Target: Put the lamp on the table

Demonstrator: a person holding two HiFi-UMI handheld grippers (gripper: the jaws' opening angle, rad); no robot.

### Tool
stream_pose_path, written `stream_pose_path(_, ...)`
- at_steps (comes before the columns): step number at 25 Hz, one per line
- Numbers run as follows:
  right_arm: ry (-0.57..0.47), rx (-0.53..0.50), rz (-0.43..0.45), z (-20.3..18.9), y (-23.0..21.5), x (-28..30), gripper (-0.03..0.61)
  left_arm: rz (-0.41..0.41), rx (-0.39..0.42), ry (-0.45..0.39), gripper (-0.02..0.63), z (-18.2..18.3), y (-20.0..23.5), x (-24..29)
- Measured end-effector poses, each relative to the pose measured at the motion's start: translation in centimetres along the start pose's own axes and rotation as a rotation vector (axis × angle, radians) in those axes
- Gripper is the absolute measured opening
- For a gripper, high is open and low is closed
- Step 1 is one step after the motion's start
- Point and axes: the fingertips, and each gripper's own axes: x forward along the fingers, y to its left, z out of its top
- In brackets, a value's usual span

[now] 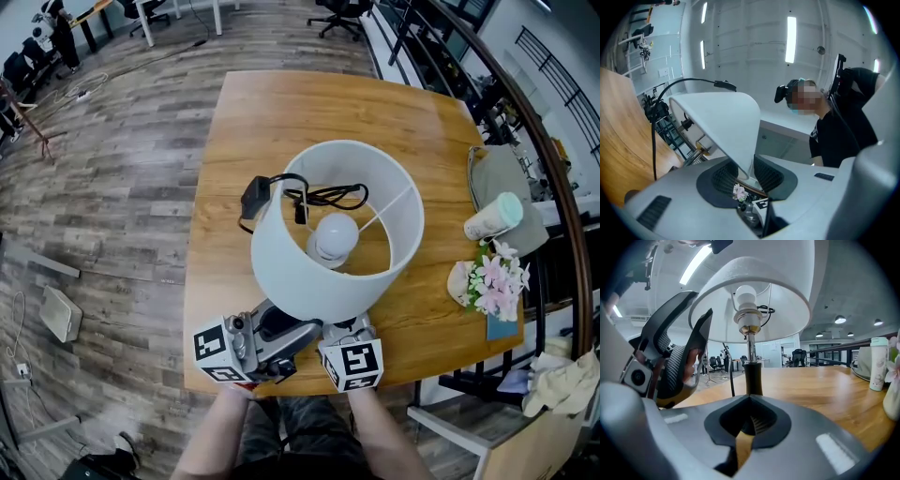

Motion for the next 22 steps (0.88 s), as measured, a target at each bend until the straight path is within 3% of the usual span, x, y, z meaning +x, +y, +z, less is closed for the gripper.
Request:
stream_pose_path(7,0.003,0.015,-0.012,-0.4,0.3,-1.0,0.008,0.046,0.038,0.151,0.083,-3.1,-0.3,-0.7)
stream_pose_path(14,-0.008,0.021,-0.018,-0.3,0.9,-2.0,0.008,0.102,0.057,0.216,0.076,-4.5,0.0,-1.8)
stream_pose_path(18,-0.018,0.021,-0.021,-0.2,1.5,-2.8,0.008,0.183,0.074,0.238,0.024,-4.9,0.6,-2.8)
stream_pose_path(22,-0.028,0.022,-0.025,-0.1,1.8,-3.7,0.008,0.323,0.095,0.265,-0.003,-5.5,2.2,-4.2)
